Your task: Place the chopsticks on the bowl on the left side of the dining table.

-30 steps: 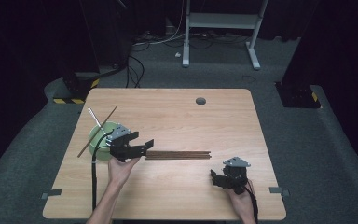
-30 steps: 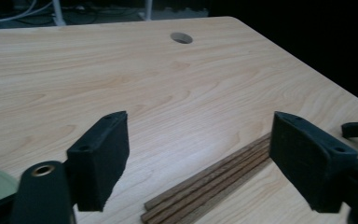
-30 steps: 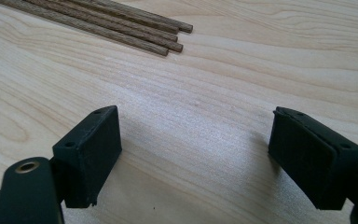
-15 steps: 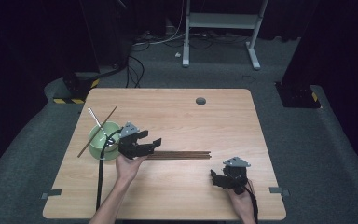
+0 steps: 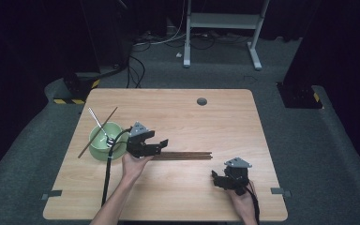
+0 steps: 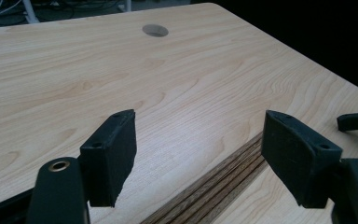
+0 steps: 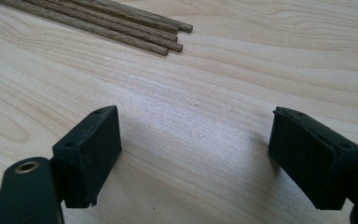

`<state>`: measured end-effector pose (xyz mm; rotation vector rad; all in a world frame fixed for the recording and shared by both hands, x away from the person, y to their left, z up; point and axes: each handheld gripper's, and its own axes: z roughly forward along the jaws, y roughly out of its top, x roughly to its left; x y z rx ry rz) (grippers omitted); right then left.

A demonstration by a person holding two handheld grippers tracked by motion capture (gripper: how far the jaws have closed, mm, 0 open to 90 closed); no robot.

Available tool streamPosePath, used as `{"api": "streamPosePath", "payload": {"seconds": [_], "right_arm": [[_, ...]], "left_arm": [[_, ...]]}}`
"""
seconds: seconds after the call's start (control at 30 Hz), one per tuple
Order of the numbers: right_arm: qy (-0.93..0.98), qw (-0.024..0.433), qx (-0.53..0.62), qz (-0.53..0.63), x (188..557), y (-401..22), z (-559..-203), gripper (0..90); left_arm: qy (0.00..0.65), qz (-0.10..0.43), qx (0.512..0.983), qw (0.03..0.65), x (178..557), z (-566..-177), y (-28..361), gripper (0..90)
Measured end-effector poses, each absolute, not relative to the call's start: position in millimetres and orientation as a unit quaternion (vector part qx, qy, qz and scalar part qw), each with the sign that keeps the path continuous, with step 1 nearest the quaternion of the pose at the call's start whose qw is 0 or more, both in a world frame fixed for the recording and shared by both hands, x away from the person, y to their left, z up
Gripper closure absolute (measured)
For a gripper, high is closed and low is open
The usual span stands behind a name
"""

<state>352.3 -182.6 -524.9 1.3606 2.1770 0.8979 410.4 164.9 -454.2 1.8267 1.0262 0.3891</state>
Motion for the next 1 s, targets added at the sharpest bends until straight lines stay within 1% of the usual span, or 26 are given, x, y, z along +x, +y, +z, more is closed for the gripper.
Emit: {"api": "streamPosePath", "payload": {"seconds": [0.17, 0.2, 0.33, 0.43, 0.53, 0.8, 0.83, 0.87, 0.9, 1.0], "right_arm": [[0.783, 0.21, 0.489, 0.323, 352, -183, -525, 16.5], [0.783, 0.21, 0.489, 0.323, 352, -183, -525, 16.5], [0.783, 0.21, 0.489, 0.323, 352, -183, -525, 16.5], [0.783, 0.21, 0.488, 0.323, 352, -183, -525, 16.5], [0.783, 0.21, 0.488, 0.323, 352, -183, -525, 16.5], [0.783, 0.21, 0.489, 0.323, 352, -183, -525, 16.5], [0.783, 0.21, 0.489, 0.323, 352, -183, -525, 16.5], [0.783, 0.21, 0.488, 0.323, 352, -183, -525, 16.5], [0.783, 0.21, 0.488, 0.323, 352, -183, -525, 16.6], [0.783, 0.21, 0.488, 0.323, 352, -183, -525, 16.6]], "left_arm": [[0.408, 0.165, 0.767, 0.467, 413, -455, 159, 29.2], [0.395, 0.177, 0.779, 0.454, 413, -455, 154, 29.6], [0.371, 0.187, 0.8, 0.434, 415, -454, 142, 30.8], [0.363, 0.183, 0.808, 0.426, 417, -455, 138, 31.0], [0.35, 0.172, 0.829, 0.4, 422, -455, 125, 31.0], [0.338, 0.159, 0.845, 0.382, 429, -458, 110, 31.6], [0.339, 0.162, 0.847, 0.377, 430, -459, 107, 29.4], [0.34, 0.17, 0.853, 0.359, 432, -460, 102, 28.7], [0.337, 0.17, 0.856, 0.355, 433, -461, 100, 28.9], [0.334, 0.155, 0.862, 0.349, 436, -466, 96, 29.7]]}}
